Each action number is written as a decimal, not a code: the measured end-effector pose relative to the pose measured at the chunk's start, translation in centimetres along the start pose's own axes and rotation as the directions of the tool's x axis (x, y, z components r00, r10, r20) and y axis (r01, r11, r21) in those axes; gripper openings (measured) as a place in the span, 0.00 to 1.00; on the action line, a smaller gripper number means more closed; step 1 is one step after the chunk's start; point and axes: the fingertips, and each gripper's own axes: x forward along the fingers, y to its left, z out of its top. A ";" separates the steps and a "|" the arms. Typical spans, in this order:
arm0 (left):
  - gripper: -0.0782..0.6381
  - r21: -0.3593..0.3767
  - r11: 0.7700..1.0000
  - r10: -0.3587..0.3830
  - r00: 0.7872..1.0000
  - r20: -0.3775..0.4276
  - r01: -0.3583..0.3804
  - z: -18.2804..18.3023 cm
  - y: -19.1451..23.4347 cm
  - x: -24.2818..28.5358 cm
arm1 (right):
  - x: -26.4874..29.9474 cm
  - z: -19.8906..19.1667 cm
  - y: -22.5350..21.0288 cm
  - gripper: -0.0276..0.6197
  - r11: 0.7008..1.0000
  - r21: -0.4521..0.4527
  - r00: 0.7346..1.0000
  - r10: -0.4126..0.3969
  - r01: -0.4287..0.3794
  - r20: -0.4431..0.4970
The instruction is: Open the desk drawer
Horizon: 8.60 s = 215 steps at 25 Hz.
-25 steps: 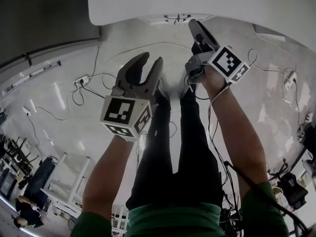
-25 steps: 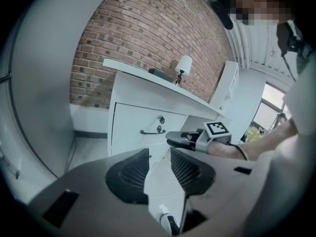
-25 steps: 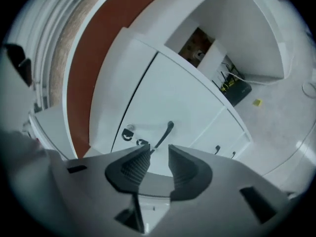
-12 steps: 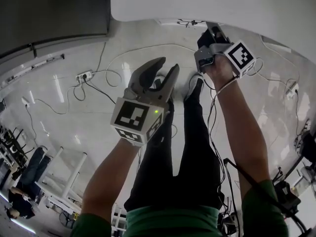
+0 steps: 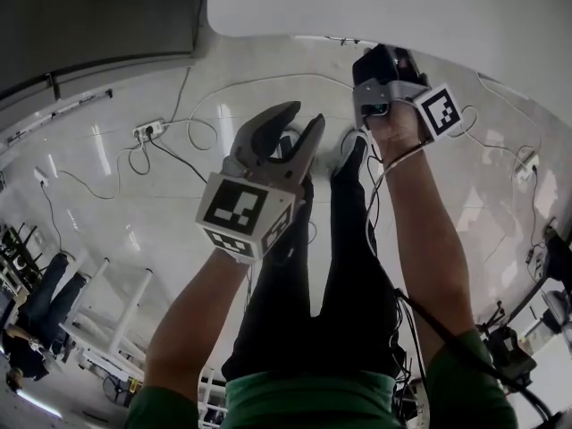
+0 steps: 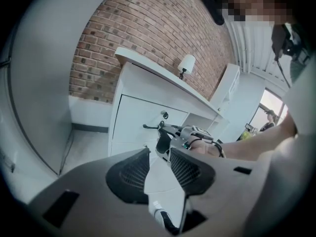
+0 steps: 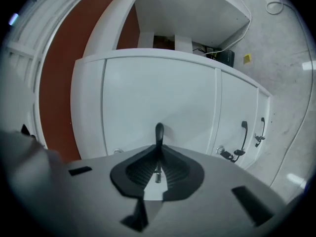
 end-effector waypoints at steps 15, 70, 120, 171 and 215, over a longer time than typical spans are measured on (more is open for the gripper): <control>0.28 -0.013 1.000 -0.018 1.000 -0.010 0.018 0.6 -0.2 1.6 | -1.3 -0.6 -0.3 0.07 0.999 0.037 1.000 0.006 -0.005 -0.007; 0.28 -0.037 0.996 -0.086 0.988 -0.128 0.082 -5.5 -4.2 -1.8 | -14.5 -5.8 -2.2 0.07 0.998 0.052 0.994 -0.042 0.047 -0.102; 0.28 -0.005 0.997 -0.077 0.995 -0.063 0.077 -1.5 -6.2 -2.4 | -22.5 -5.6 -6.9 0.05 0.922 -0.202 0.893 -0.374 0.329 -0.252; 0.12 0.377 0.869 -0.075 0.670 0.738 -0.319 48.5 -17.2 -31.2 | -12.8 0.9 66.2 0.05 -0.239 -0.969 0.953 0.272 -0.066 -0.132; 0.13 0.363 0.896 -0.078 0.716 0.694 -0.255 49.6 -12.6 -29.7 | -10.2 -1.2 65.4 0.05 -0.286 -0.958 0.968 0.235 -0.021 -0.091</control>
